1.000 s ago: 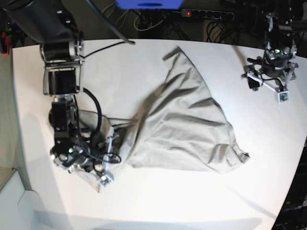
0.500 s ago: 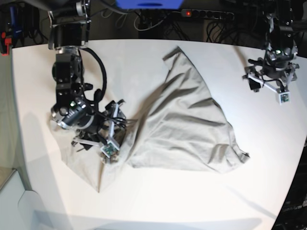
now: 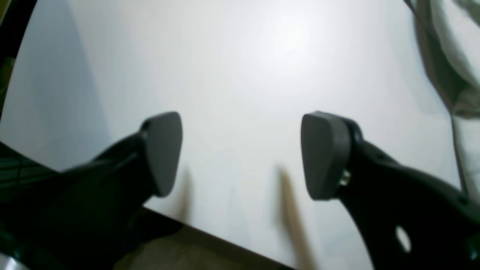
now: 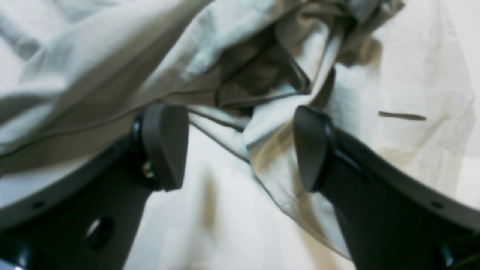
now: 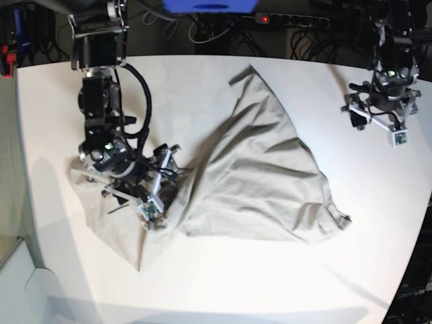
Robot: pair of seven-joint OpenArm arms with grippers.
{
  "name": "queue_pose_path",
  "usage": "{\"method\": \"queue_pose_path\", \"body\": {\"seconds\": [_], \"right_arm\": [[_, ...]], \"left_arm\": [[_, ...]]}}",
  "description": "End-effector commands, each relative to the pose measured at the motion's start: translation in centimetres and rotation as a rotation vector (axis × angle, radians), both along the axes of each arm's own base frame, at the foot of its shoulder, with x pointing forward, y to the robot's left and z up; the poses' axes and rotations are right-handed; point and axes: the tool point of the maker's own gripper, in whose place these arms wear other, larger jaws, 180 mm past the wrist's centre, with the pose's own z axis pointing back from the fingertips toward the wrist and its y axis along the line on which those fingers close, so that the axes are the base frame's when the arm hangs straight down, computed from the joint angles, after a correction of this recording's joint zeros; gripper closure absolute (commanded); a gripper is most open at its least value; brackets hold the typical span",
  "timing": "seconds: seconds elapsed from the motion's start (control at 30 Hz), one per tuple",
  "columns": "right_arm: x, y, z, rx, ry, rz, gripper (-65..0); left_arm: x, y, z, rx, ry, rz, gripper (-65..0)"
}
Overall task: Layout the t-shirt on the table in an organized manner, then fold the t-shirt properly
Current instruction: 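Drag the held shirt corner with the right gripper toward the table edge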
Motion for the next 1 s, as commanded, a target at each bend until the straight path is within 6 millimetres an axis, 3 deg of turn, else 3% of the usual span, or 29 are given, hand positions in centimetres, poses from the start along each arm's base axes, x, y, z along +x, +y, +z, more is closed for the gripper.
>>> {"method": "queue_pose_path", "body": {"seconds": [0.0,0.2,0.43,0.97], "right_arm": [[1.4,-0.1,1.7,0.023,-0.057,-0.025,-44.6],[1.5,-0.2,1.8,0.021,-0.059,-0.026,-44.6],[1.9,-0.5,0.0,0.02,-0.002,-0.034,-44.6],[2.8,-0.1,0.7,0.05,-0.052,-0.028,-44.4]], "left_arm": [[0.7,0.4,1.1,0.025,-0.039,-0.005,-47.6],[0.7,0.3,1.1,0.02,-0.039,-0.004,-47.6],[1.3,0.3,1.4,0.014,-0.055,-0.002,-47.6],[1.7,0.3,1.5,0.012,-0.062,0.0,-47.6]]}}
